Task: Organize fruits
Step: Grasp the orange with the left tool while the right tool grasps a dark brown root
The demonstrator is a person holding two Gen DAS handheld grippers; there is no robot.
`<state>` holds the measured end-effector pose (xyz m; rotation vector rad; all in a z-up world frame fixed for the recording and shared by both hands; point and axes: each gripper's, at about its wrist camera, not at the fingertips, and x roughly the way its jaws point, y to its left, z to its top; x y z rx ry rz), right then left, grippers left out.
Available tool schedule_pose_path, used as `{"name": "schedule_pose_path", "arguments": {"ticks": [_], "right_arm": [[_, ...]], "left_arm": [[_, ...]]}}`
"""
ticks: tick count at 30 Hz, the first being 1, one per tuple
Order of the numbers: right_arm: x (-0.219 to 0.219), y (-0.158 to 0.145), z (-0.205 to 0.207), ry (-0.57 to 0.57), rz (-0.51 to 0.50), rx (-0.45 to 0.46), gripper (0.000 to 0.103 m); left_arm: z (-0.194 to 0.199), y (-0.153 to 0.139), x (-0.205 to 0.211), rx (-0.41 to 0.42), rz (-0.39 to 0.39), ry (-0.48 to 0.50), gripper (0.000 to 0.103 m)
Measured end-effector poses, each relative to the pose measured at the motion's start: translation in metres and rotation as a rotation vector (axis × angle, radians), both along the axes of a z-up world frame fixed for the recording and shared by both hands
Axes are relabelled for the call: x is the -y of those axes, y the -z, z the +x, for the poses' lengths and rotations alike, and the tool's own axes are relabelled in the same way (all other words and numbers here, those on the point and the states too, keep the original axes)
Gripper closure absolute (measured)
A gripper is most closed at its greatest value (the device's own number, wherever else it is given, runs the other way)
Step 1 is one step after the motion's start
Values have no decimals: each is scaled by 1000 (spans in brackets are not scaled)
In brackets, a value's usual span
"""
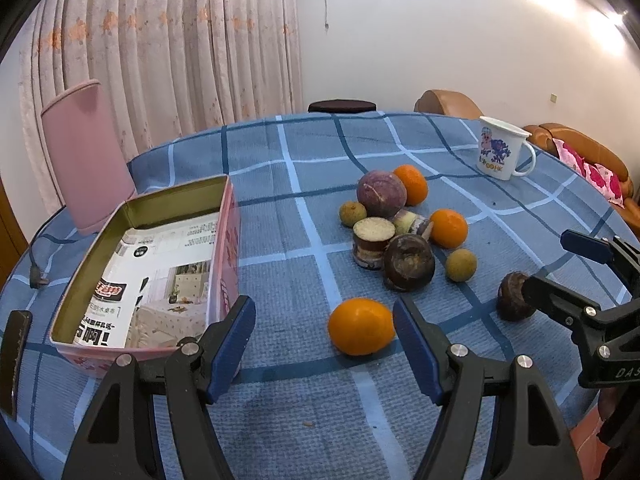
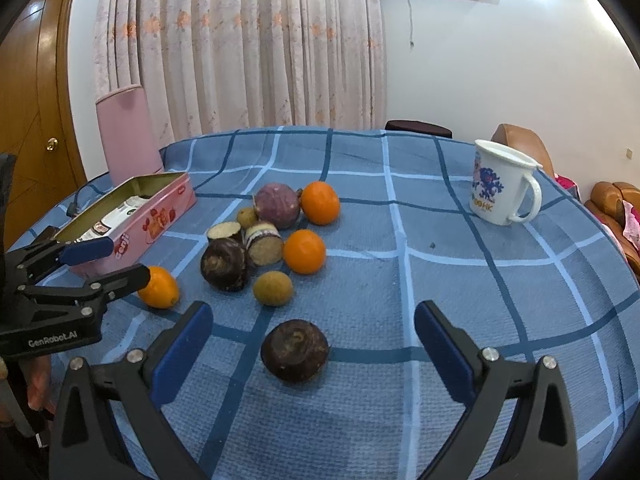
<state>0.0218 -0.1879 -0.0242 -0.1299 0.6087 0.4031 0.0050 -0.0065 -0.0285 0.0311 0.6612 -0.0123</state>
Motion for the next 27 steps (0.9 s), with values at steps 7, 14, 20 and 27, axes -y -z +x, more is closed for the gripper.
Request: {"name": "schedule_pose_path", "arguments": {"ticks": [7, 14, 20, 27], "right_arm": [[-2, 8, 5, -29, 1, -42, 16], [0, 16, 11, -62, 26, -100, 31], [-4, 24, 18, -72, 16, -154, 46], [-8, 29, 20, -83, -1, -173, 60]], "left_arm": [[3, 3, -3, -11, -13, 3, 31], [4, 3, 10, -13, -4, 47, 31], [12, 11, 20, -70, 21, 88, 31], [24, 21, 16, -144, -29, 108, 58]]}}
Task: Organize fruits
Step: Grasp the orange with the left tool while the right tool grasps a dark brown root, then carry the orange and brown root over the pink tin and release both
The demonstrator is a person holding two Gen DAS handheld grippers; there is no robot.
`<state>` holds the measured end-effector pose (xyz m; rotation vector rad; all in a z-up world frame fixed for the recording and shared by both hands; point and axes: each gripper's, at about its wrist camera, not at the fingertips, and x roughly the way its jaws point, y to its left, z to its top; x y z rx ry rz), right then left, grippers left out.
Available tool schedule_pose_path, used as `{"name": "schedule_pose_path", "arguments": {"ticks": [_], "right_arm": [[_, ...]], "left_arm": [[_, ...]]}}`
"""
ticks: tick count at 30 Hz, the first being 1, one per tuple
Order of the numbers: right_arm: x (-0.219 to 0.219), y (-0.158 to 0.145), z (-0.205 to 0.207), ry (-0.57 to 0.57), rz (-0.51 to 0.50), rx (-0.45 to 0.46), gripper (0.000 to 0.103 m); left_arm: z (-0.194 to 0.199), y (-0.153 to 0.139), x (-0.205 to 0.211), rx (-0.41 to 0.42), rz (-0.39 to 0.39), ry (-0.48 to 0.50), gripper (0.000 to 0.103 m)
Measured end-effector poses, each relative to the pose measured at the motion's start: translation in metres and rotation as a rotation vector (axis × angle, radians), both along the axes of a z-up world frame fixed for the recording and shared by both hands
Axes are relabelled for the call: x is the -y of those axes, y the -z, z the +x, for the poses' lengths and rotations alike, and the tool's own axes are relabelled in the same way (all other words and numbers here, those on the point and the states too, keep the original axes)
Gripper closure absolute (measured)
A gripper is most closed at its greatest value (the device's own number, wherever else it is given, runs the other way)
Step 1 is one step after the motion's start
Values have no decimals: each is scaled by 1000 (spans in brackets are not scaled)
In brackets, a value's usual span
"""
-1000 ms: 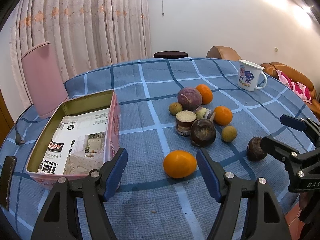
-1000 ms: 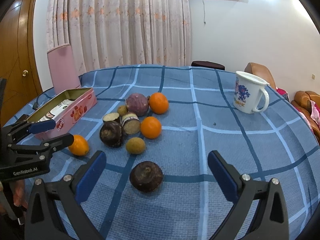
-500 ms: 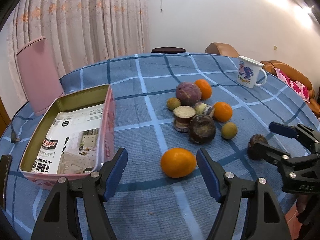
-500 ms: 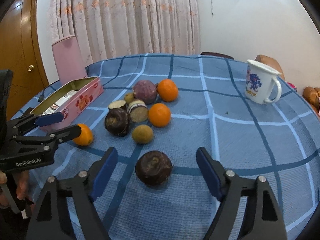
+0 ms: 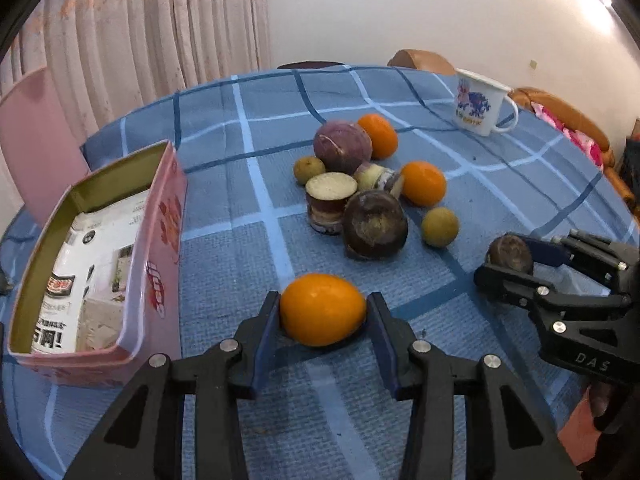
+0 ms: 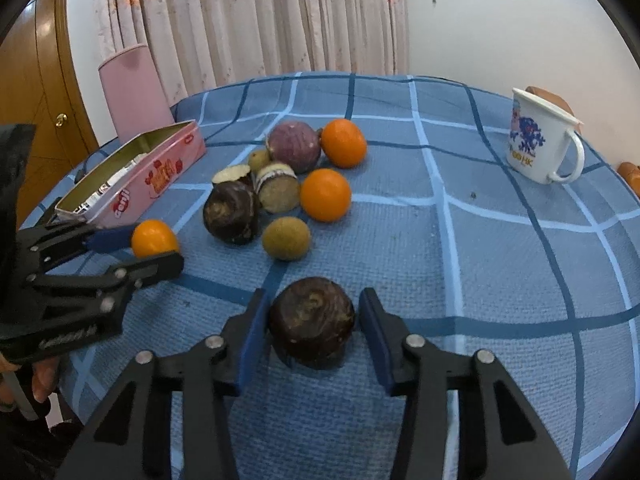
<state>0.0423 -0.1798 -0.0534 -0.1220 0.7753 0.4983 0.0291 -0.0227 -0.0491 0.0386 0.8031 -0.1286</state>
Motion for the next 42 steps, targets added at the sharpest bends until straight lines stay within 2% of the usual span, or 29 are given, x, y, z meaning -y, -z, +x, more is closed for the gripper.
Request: {"name": "schedule_pose_path", "arguments": {"ticks": [5, 17, 27, 42], "right_arm": [[-3, -4, -3, -20, 28, 1, 60], [-33, -31, -9, -98, 48, 78, 60], [-46, -46, -11, -132, 82, 139, 60], [-88, -81, -8, -230, 71, 238, 60]], "left_arm": [[-8, -6, -2, 52, -11, -4, 58], [-23, -33, -23, 190, -2, -73, 58], [-29, -42, -29, 258, 24, -109, 58], [-35, -60, -71, 325, 32, -225, 58]]}}
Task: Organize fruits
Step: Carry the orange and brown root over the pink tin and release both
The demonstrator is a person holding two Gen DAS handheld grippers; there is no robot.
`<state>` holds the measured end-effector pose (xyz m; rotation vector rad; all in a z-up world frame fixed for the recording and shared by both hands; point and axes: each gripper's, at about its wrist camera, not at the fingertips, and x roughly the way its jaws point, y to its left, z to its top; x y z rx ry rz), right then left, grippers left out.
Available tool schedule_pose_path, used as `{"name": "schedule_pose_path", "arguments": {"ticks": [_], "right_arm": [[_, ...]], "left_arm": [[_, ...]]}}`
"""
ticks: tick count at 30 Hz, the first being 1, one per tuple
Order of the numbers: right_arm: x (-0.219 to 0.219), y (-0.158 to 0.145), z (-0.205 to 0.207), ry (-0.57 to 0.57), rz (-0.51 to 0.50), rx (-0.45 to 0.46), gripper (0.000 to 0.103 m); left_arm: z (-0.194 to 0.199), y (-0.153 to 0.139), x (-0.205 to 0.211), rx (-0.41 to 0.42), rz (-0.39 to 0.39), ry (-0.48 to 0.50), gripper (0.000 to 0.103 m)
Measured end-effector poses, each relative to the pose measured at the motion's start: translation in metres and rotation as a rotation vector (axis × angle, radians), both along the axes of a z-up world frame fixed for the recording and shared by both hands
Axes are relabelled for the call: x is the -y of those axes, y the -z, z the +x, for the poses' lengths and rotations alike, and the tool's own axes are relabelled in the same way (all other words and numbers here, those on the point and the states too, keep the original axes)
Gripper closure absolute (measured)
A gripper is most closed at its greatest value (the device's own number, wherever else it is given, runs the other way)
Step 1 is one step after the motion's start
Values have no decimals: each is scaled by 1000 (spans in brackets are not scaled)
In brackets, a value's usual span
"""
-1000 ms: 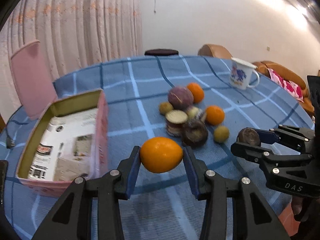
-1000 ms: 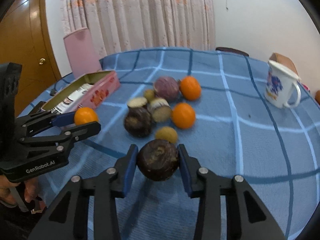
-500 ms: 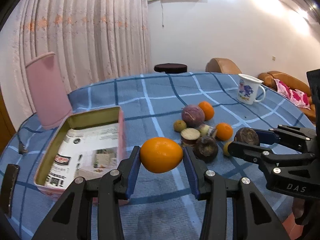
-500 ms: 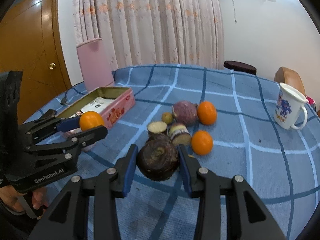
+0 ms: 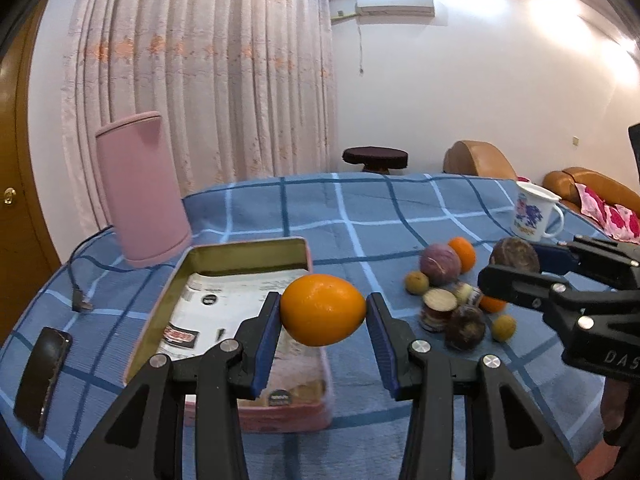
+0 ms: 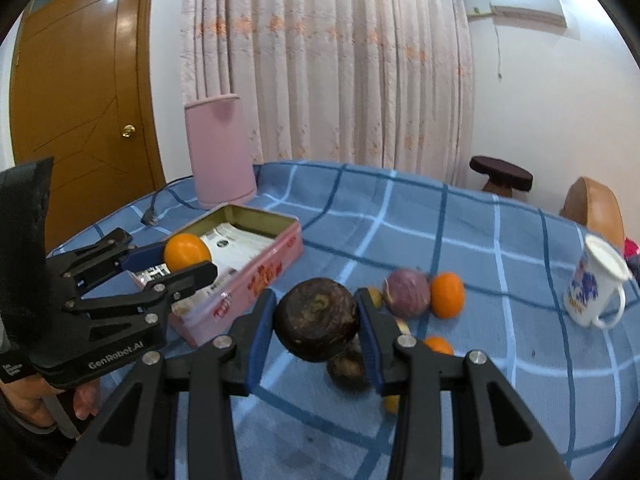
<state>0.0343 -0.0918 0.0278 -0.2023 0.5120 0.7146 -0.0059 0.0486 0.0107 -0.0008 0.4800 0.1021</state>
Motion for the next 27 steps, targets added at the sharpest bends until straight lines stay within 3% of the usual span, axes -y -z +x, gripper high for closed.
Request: {"name": "schedule_pose_path", "arguments": {"ticks": [14, 27], "right_arm": [[-50, -12, 3, -85, -11, 28, 60], [-113, 10, 24, -161, -40, -13, 60]], "left_arm": [[7, 2, -28, -14, 8, -59, 58], [29, 17, -80, -95, -6, -159, 58]]}}
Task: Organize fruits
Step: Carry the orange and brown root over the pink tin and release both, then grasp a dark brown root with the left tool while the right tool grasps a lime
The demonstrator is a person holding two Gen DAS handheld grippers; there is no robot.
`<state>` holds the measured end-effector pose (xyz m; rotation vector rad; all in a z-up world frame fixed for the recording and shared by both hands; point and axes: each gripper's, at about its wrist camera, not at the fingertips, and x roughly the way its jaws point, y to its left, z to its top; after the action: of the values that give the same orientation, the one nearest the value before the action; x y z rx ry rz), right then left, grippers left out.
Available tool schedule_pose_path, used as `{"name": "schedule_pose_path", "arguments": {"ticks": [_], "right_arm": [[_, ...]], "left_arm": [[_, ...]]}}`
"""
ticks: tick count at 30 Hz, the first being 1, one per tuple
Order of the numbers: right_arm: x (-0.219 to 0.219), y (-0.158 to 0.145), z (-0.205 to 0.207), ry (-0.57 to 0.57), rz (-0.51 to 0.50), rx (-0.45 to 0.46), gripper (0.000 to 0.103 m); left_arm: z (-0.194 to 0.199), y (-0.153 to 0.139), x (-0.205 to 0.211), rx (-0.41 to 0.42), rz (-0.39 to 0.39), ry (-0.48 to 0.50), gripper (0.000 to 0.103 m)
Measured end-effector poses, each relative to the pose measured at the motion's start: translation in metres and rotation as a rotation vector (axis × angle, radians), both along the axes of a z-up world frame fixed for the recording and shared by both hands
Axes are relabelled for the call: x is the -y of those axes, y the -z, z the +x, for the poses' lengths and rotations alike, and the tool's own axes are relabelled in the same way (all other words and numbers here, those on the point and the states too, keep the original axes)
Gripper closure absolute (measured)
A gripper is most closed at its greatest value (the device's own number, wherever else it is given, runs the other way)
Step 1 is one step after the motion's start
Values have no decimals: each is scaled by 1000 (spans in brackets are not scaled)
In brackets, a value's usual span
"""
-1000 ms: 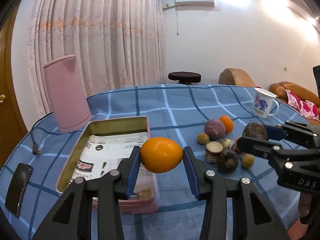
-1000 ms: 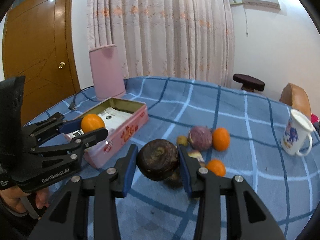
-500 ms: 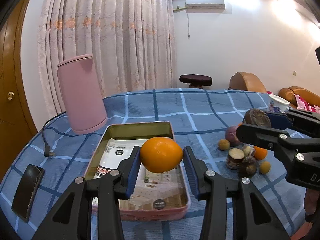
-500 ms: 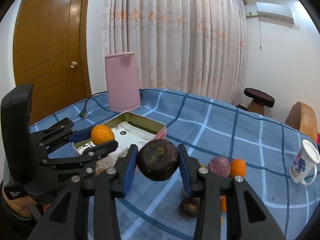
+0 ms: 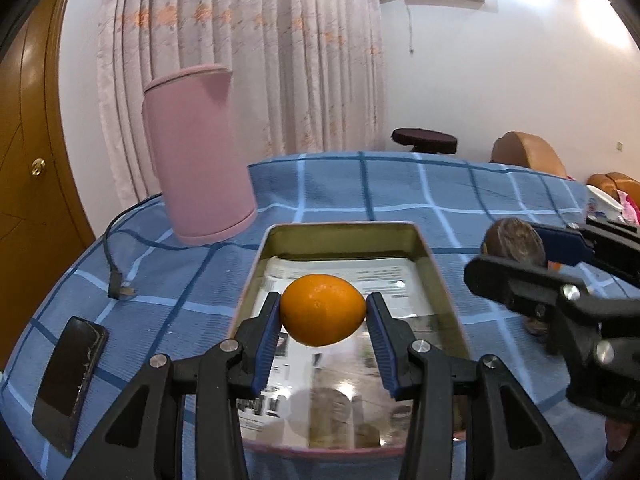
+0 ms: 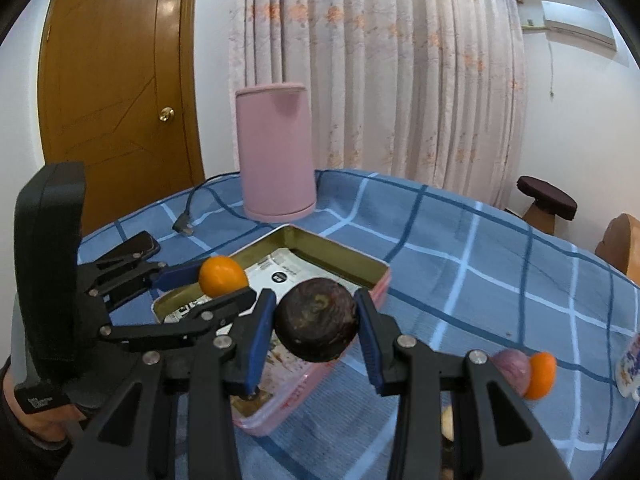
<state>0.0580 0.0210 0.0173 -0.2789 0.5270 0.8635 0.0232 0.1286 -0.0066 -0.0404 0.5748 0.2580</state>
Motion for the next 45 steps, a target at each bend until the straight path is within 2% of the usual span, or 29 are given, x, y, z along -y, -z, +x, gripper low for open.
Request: {"name": "schedule_pose_path", "arguments": {"ticks": [15, 26, 29, 32, 33, 34, 36, 41, 45], "right_arm": [[-23, 33, 12, -18, -52, -67, 60], [-34, 44, 12, -43, -83, -83, 59], [-31, 43, 9, -36, -74, -63, 51], [-23, 37, 6, -8, -54, -45, 30], [-18, 34, 4, 6, -45, -31, 19], [-12, 31, 0, 13, -31, -16, 14], [2, 26, -7, 23, -20, 6, 13], [50, 18, -17, 119, -8, 18, 13], [101, 19, -15, 274, -12, 16, 13]], "left_arm": [[11, 13, -21, -50, -12, -20, 58], [15, 16, -28, -74, -22, -16, 58], [14, 16, -31, -82, -44, -26, 57], [9, 14, -31, -71, -59, -26, 55], [7, 12, -30, -67, -61, -28, 50], [4, 10, -28, -59, -61, -27, 46], [-4, 2, -21, -26, -40, -35, 28], [-15, -14, 7, 29, -39, 29, 25], [-15, -15, 43, 28, -22, 115, 25]]}}
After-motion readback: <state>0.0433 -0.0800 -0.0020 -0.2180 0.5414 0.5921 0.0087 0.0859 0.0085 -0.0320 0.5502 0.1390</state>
